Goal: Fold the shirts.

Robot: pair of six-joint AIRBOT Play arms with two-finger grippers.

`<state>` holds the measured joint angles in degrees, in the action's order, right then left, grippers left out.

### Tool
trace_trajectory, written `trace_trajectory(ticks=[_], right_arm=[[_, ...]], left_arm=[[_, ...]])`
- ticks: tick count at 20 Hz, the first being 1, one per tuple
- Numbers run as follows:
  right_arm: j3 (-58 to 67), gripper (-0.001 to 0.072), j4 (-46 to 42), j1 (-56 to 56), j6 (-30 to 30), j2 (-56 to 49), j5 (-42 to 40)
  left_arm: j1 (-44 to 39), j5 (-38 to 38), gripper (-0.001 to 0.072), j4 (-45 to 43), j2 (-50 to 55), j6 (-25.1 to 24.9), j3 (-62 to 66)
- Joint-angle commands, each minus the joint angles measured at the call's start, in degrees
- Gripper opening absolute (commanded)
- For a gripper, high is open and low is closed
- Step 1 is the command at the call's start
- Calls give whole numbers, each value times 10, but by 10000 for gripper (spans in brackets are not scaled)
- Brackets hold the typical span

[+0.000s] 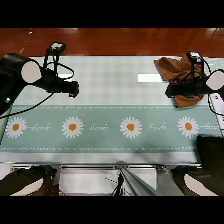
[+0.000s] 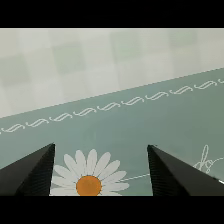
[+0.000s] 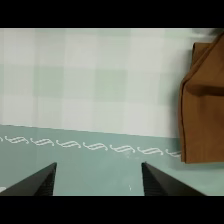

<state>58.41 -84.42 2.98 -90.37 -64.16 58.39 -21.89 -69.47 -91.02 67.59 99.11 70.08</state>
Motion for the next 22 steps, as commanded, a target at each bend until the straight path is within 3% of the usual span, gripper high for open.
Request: trace_trajectory(ticks=[1,16,18,20,22], right_arm=[[0,614,0,0,0,0,0],[0,614,0,0,0,0,0],[0,613,7,0,-22,0,-2],[0,612,17,0,-24,0,-41],[0,611,0,0,-9,0,-134]], left_arm=[[0,0,676,0,0,0,0],[0,0,676,0,0,0,0],[0,8,676,0,1,2,0],[0,35,676,0,5,2,0],[0,46,676,0,9,2,0]])
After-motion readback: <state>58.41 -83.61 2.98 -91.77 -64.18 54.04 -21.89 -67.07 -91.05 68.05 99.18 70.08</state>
